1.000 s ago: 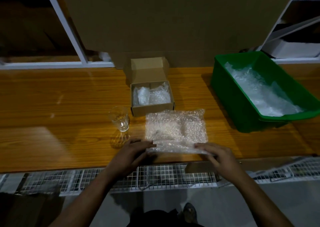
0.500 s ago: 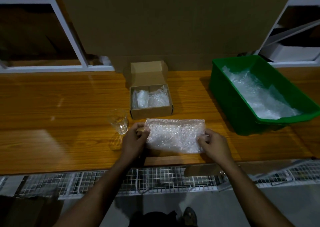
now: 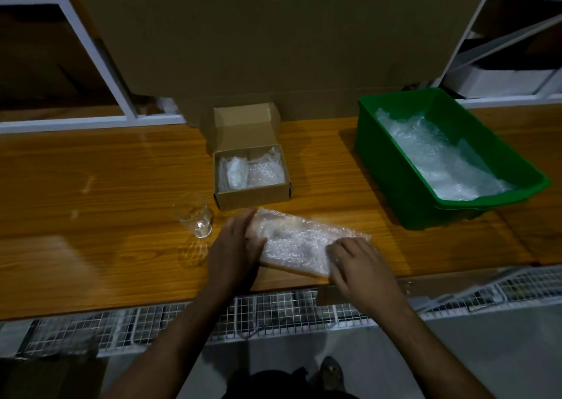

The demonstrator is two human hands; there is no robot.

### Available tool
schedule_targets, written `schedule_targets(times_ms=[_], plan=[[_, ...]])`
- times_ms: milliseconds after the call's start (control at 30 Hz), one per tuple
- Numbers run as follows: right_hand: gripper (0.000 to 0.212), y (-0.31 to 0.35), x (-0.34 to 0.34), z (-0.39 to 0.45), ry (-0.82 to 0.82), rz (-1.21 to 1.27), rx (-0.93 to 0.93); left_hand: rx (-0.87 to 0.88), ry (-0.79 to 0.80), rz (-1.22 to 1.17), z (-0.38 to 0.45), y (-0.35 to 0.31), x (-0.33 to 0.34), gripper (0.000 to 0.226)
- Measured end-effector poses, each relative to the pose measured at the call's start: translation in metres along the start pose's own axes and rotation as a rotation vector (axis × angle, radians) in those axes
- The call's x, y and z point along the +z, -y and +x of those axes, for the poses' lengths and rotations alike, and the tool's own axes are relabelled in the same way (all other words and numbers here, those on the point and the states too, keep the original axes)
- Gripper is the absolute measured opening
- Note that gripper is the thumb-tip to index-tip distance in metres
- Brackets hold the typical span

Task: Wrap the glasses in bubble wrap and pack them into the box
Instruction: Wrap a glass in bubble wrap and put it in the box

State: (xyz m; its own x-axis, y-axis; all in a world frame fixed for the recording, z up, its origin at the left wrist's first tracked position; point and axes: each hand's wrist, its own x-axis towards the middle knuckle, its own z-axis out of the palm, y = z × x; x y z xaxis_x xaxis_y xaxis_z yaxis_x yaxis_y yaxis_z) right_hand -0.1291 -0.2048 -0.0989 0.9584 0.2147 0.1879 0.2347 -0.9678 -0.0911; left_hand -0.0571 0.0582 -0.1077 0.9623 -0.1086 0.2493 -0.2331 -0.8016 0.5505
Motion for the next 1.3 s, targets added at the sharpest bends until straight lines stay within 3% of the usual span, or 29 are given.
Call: schedule_targets(times_ms=[100, 167, 267, 400, 467, 567, 733, 933, 1033, 1100, 1200, 1300], plan=[[0.051, -0.002, 0.008, -0.013, -0.011, -0.048, -0.042, 0.475, -0.099, 0.107, -0.004, 0.019, 0.003, 0.058], [0.056, -0.006, 0.018, -0.021, 0.0, -0.07, -0.072, 0.656, 0.063, 0.112, -0.005, 0.028, 0.0, 0.045], [0.05, -0.016, 0.03, -0.033, -0.038, -0.034, -0.108, 0.641, 0.351, 0.144, -0.009, 0.04, -0.013, 0.053], [0.037, -0.028, 0.03, -0.038, -0.107, 0.167, -0.161, 0.682, 0.409, 0.17, -0.015, 0.044, -0.023, 0.066], [0.033, -0.034, 0.026, -0.034, -0.103, 0.317, -0.074, 0.668, 0.422, 0.164, -0.017, 0.043, -0.023, 0.066], [0.034, -0.042, 0.016, -0.027, -0.053, 0.414, 0.087, 0.654, 0.42, 0.149, -0.015, 0.042, -0.023, 0.055], [0.017, -0.043, 0.001, -0.009, -0.067, 0.563, 0.147, 0.523, 0.387, 0.021, -0.005, 0.033, -0.02, 0.035], [0.014, -0.041, 0.007, 0.007, -0.173, 0.595, 0.325, 0.107, 0.254, -0.212, 0.015, 0.011, -0.01, 0.029], [0.011, -0.042, 0.014, 0.016, -0.174, 0.576, 0.404, 0.009, 0.208, -0.164, 0.022, 0.001, -0.003, 0.014], [0.016, -0.041, 0.017, 0.019, -0.194, 0.493, 0.386, -0.014, 0.19, -0.102, 0.02, -0.003, 0.0, 0.02], [0.031, -0.04, 0.017, 0.019, -0.269, 0.213, 0.226, 0.112, 0.101, 0.057, 0.013, 0.001, 0.004, 0.039], [0.023, -0.03, 0.01, 0.015, -0.279, 0.005, -0.071, 0.513, 0.02, 0.09, 0.008, 0.007, 0.001, 0.034]])
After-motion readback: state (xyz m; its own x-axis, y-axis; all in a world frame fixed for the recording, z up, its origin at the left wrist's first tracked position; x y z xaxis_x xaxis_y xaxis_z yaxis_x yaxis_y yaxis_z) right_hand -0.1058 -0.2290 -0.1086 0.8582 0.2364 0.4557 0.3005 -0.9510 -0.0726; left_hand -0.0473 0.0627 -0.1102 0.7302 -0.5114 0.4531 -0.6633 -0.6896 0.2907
